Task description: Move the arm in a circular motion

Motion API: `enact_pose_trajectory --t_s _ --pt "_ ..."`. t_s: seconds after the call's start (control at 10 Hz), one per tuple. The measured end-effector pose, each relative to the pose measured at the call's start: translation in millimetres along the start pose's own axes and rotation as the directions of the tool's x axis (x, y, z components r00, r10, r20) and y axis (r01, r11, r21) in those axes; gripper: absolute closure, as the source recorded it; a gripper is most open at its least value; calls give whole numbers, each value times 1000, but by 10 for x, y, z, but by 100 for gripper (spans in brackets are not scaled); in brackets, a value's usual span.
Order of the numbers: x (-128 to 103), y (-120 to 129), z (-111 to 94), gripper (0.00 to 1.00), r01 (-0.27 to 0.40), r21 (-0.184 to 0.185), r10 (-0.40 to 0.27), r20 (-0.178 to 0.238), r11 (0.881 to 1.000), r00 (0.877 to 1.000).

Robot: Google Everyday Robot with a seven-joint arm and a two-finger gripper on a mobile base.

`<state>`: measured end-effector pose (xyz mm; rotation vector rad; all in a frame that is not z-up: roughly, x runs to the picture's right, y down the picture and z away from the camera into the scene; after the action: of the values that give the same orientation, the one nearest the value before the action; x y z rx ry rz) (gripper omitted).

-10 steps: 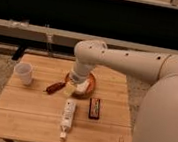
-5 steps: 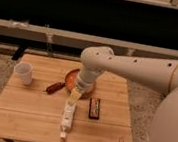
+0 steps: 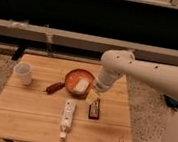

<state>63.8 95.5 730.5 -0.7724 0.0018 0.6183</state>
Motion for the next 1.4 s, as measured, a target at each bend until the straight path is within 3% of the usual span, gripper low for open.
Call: enact_pose_trajectory --t_s 0.4,0.6,0.7,1.0,1.2,1.4 --pt "-119 -776 -32 25 -15 20 15 -4 1000 1000" --pt "-368 -1055 13 25 3 31 -3 -10 1000 1000" --pt "-606 -1132 55 25 28 41 -28 -17 999 999" --pt "-1231 -1104 194 25 110 57 -108 -29 992 994" --pt "-1724 -959 308 25 192 56 -191 -31 980 981" --pt "-2157 -706 414 25 290 51 -289 -29 956 957"
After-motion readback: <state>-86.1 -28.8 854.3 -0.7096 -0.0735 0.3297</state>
